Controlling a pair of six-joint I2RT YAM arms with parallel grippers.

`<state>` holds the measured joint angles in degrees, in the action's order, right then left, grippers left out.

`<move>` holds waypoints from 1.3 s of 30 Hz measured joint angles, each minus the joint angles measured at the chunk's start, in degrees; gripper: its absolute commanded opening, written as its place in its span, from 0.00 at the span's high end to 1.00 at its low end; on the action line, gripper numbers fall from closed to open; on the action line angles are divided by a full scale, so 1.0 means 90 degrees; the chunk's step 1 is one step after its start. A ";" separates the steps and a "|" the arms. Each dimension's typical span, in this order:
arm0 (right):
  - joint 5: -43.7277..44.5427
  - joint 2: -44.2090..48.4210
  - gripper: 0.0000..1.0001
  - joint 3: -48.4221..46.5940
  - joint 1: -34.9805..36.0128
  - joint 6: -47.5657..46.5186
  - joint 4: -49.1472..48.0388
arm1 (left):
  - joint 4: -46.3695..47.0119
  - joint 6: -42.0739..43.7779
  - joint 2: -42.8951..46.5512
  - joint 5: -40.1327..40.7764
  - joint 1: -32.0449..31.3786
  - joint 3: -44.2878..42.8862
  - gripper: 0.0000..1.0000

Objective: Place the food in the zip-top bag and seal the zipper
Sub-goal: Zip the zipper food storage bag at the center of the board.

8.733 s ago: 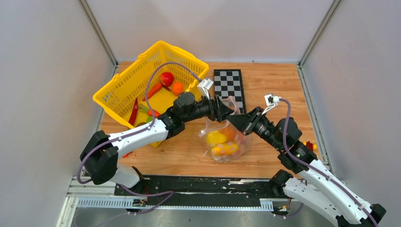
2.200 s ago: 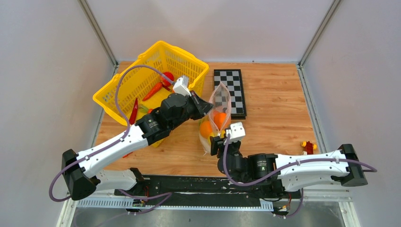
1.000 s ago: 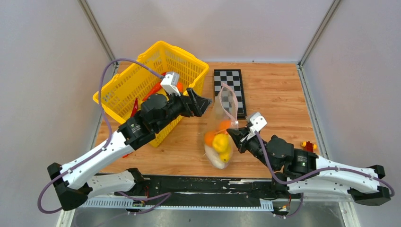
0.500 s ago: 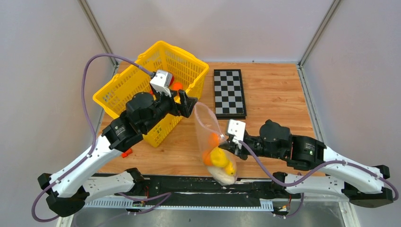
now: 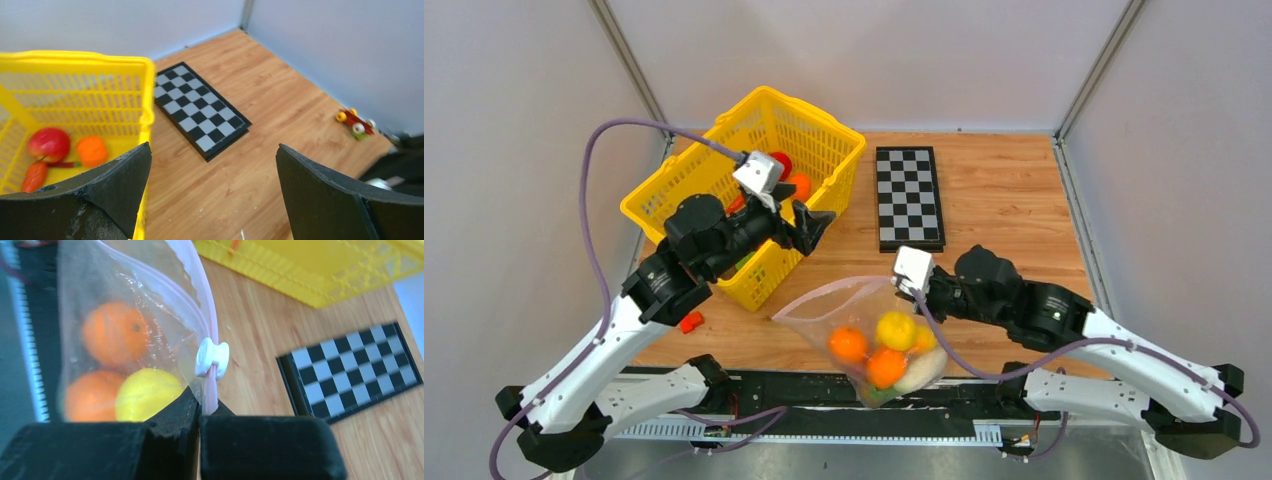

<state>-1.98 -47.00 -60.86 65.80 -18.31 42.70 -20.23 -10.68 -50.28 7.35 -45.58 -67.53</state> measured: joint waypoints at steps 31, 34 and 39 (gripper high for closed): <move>-0.0172 0.0372 1.00 0.0986 -0.0668 -0.0651 -0.1651 | -0.0306 0.2220 -0.1676 -0.6380 0.0561 -0.0291 0.00; -0.0131 0.0282 1.00 0.0984 -0.0668 -0.0641 -0.1715 | -0.0474 0.2225 -0.1664 -0.6411 0.0500 -0.0362 0.00; -0.0015 0.0187 1.00 0.0979 -0.0670 -0.0559 -0.1749 | -0.1027 0.2242 -0.1715 -0.5717 -0.0041 -0.0583 0.00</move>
<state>-2.11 -45.32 -52.05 59.77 -23.33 26.96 -29.47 9.50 -65.71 -44.10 -45.95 -72.77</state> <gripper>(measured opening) 0.009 1.000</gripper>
